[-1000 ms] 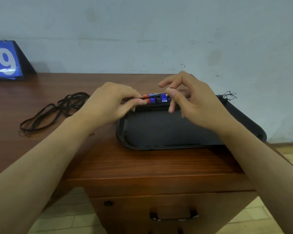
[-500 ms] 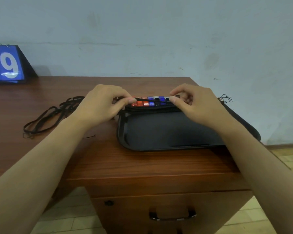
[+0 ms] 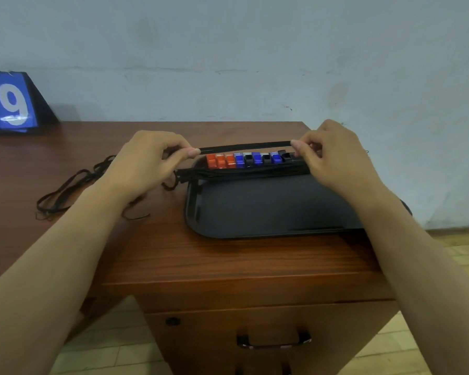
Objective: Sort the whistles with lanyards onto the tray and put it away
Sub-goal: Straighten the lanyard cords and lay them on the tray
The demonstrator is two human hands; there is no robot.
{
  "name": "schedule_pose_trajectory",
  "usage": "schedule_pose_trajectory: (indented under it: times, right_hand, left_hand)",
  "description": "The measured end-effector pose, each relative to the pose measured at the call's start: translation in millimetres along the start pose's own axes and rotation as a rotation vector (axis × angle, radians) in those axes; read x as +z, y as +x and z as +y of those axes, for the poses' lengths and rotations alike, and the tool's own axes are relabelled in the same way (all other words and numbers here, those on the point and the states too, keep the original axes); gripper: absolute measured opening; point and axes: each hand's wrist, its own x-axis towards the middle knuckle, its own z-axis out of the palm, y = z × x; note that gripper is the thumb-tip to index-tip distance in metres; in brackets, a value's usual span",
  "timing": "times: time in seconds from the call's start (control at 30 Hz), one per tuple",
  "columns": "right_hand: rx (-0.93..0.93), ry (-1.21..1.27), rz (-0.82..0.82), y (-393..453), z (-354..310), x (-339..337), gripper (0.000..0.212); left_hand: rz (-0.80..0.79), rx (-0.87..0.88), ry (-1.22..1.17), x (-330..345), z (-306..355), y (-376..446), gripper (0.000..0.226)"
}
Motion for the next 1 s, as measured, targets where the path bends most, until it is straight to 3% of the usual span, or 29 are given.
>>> schedule_pose_trajectory:
  times: [0.17,0.4,0.67,0.9,1.0]
  right_hand:
    - [0.195,-0.062,0.121,-3,13,-4,0.032]
    - [0.332,-0.101,0.134,-3,23,-4,0.034]
    - [0.45,-0.099,0.108,-2,34,-11,0.028]
    - [0.488,0.019,0.205,-5,44,-17,0.014]
    - [0.471,0.034,0.229,-4,49,-16,0.016]
  left_hand:
    - [0.018,-0.087,0.005,-5,-11,-4,0.02]
    - [0.091,-0.182,0.088,-12,-29,-9,0.038]
    - [0.049,-0.186,0.048,-10,-27,-10,0.028]
    - [-0.016,-0.145,0.0,-11,-18,-9,0.012]
    - [-0.033,-0.152,-0.012,-12,-18,-9,0.024]
